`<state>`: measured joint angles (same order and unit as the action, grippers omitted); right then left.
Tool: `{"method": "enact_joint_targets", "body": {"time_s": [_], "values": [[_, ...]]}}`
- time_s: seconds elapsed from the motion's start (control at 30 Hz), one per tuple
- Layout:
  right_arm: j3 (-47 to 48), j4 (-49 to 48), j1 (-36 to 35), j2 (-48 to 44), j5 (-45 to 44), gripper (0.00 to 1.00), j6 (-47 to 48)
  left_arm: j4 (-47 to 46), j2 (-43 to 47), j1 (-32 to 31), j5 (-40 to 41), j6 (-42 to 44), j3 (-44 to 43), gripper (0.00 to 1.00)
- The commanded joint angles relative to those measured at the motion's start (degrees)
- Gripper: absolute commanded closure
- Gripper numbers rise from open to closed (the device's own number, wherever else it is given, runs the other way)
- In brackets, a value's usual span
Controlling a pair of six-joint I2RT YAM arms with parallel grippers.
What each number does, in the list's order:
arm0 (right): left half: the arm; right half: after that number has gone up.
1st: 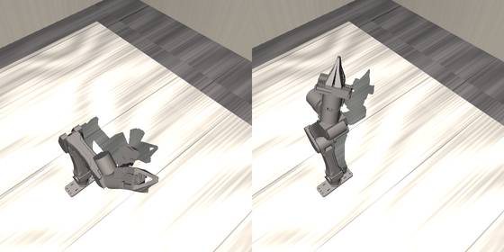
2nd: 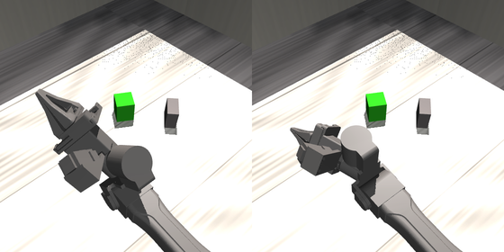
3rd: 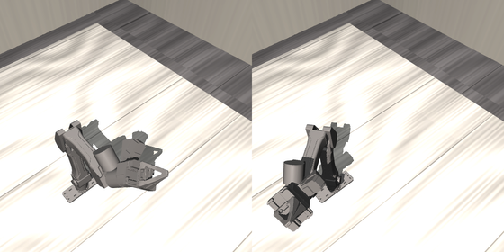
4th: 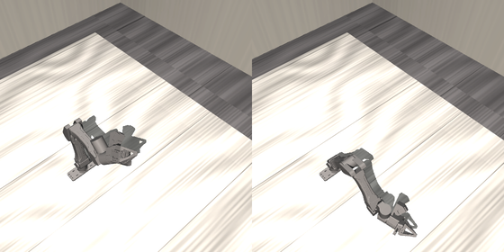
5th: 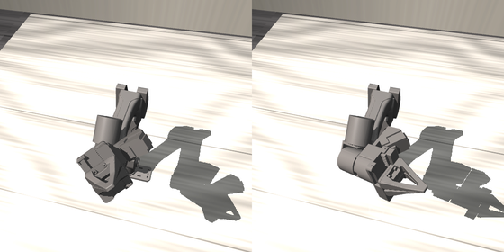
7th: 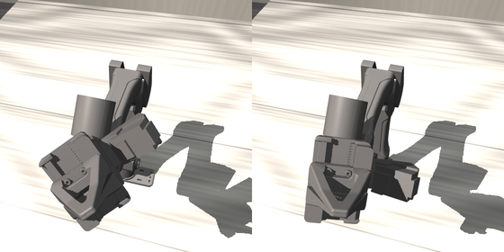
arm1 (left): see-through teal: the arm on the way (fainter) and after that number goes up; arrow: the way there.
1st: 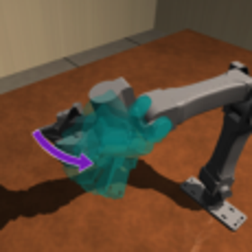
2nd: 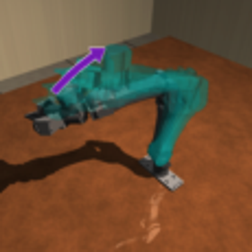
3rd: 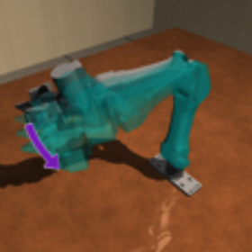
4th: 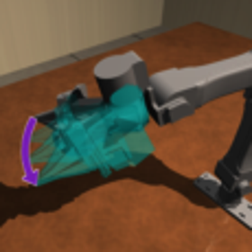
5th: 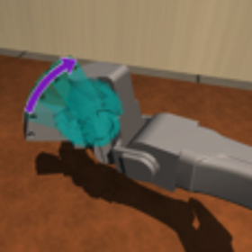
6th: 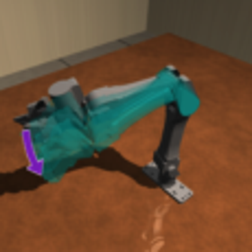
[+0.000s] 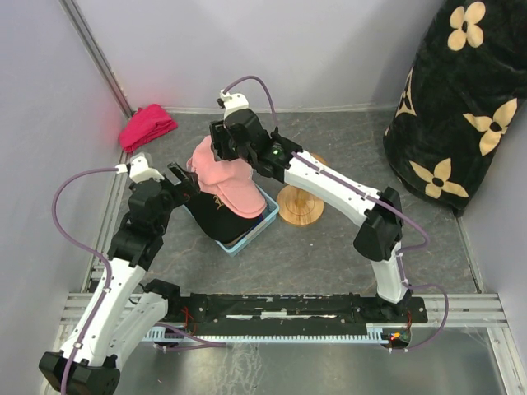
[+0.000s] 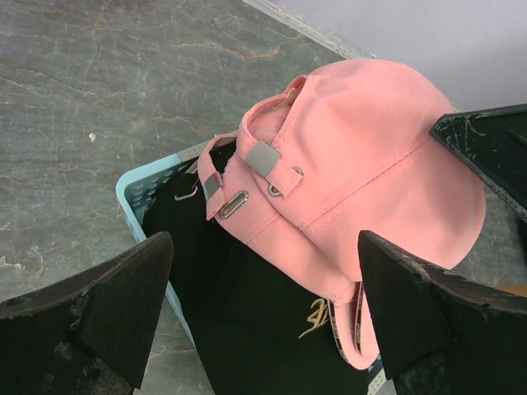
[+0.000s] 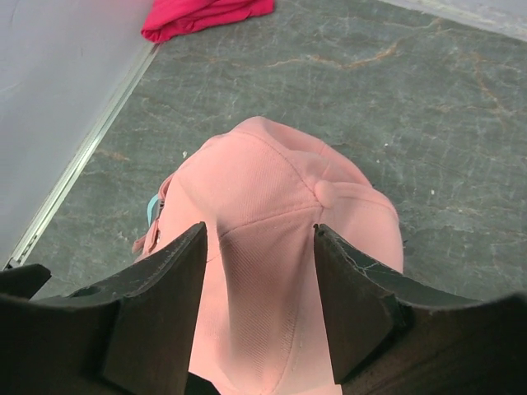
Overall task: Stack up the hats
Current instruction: Pick up the hat from the bin.
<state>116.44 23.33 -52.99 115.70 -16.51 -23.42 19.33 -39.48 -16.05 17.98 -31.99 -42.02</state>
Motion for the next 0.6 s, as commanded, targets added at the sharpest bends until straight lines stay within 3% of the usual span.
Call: {"method": "enact_joint_targets", "body": {"time_s": [0.0, 0.2, 0.4, 0.53, 0.57], "values": [[3.0, -0.4, 0.3, 1.2, 3.7, 0.37, -1.2, -2.8, 0.1, 0.5, 0.5, -1.2, 0.0, 0.01], [3.7, 0.1, 0.9, 1.8, 4.5, 0.43, -1.8, -2.7, 0.0, 0.7, 0.5, -1.0, 0.0, 0.01], [1.6, -2.3, 1.3, 0.3, 4.9, 0.65, -1.2, -2.9, 0.0, 0.7, 0.3, -1.2, 0.5, 0.01], [1.4, -3.2, 1.3, -0.5, 4.9, 0.88, -0.1, -3.1, -0.1, 0.7, 0.3, -1.3, 0.9, 0.01], [1.4, -3.3, 1.3, -0.7, 4.9, 0.89, 0.1, -3.1, -0.2, 0.8, 0.3, -1.3, 1.0, 0.01]]}}
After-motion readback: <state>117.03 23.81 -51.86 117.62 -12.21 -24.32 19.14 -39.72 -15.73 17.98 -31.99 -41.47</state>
